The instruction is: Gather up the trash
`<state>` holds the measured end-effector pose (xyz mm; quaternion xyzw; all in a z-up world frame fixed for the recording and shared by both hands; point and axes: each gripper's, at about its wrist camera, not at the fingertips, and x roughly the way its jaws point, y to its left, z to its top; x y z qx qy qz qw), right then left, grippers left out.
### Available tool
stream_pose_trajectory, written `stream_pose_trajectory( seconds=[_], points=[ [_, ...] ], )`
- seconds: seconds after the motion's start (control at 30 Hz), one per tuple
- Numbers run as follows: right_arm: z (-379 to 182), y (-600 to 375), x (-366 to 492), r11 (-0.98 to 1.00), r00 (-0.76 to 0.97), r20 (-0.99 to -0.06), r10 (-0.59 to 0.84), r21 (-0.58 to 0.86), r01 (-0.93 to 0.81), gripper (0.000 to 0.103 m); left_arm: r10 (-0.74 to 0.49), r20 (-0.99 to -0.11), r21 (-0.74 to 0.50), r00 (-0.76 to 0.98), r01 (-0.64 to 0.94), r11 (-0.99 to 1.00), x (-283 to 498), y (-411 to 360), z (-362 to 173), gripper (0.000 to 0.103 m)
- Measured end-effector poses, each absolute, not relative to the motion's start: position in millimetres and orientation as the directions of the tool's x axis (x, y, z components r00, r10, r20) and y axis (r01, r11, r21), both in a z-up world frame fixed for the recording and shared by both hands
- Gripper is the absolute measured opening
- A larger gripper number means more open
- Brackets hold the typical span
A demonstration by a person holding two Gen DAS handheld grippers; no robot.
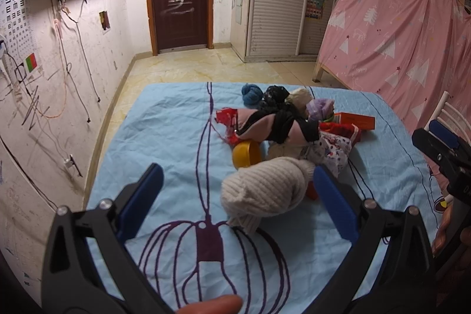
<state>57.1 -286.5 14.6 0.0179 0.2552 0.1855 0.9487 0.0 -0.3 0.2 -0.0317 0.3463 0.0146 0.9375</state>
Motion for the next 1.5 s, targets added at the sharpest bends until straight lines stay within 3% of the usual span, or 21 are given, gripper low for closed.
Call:
stream_pose_trajectory(
  seconds=[1.5],
  points=[
    [9.4,-284.5,57.7,0.929,0.796,-0.484,0.364,0.130,-0.346,0.095,0.005,-0.672,-0.053,0.741,-0.055,0.997,-2.3,-1.5,-10.6,0.097]
  ],
)
